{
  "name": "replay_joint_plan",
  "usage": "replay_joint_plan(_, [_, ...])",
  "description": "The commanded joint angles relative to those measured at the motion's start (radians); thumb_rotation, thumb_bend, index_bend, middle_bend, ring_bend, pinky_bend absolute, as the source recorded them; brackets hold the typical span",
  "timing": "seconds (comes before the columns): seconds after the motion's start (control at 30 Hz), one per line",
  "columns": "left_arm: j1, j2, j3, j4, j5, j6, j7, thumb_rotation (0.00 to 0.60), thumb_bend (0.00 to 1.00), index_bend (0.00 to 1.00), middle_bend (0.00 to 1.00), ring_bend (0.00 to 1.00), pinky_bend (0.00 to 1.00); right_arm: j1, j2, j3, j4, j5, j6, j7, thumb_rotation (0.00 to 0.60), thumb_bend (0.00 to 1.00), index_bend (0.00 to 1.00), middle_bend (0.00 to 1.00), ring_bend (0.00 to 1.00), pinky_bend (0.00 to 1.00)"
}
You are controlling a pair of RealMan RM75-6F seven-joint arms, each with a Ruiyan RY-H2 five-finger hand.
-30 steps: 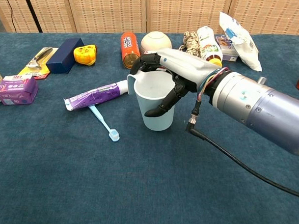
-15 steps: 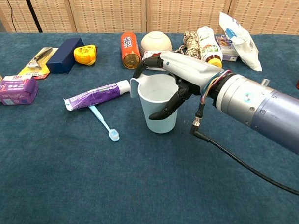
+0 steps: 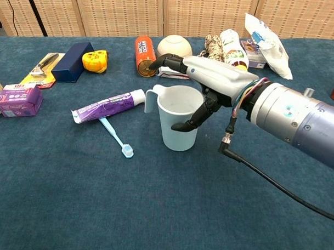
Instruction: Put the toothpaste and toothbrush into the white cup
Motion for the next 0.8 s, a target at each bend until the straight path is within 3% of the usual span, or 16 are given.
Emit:
replay_joint_plan(0.03, [0.001, 0.001, 0.001, 0.001, 0.002, 0.002, -0.003, 0.600, 0.00, 0.00, 0.00, 0.00, 0.00, -0.004, 0.009, 0.000, -0.016, -0.004, 0.007, 0.003, 0.600, 0.39, 0.00, 0.00, 0.00, 0.00])
replay_joint_plan(0.23, [0.000, 0.003, -0.001, 0.004, -0.002, 0.001, -0.014, 0.600, 0.00, 0.00, 0.00, 0.00, 0.00, -0.028, 0.096, -0.009, -0.130, -0.077, 0.067, 0.000, 0.600, 0.39, 0.00, 0.00, 0.00, 0.00])
replay_joint_plan(0.53, [-0.001, 0.000, 0.003, -0.004, 0.004, -0.003, 0.003, 0.600, 0.00, 0.00, 0.00, 0.00, 0.00, -0.105, 0.352, -0.022, -0.326, -0.171, 0.175, 0.032, 0.600, 0.40, 0.00, 0.00, 0.00, 0.00])
replay_joint_plan(0.67, [0.000, 0.000, 0.003, -0.005, 0.009, 0.001, 0.004, 0.600, 0.00, 0.00, 0.00, 0.00, 0.00, -0.143, 0.453, -0.028, -0.325, -0.201, 0.222, 0.068, 0.600, 0.39, 0.00, 0.00, 0.00, 0.00])
replay_joint_plan(0.8, [-0.005, -0.002, -0.002, 0.000, 0.015, 0.005, -0.008, 0.600, 0.00, 0.00, 0.00, 0.00, 0.00, -0.197, 0.543, -0.048, -0.253, -0.211, 0.268, 0.153, 0.600, 0.37, 0.00, 0.00, 0.00, 0.00])
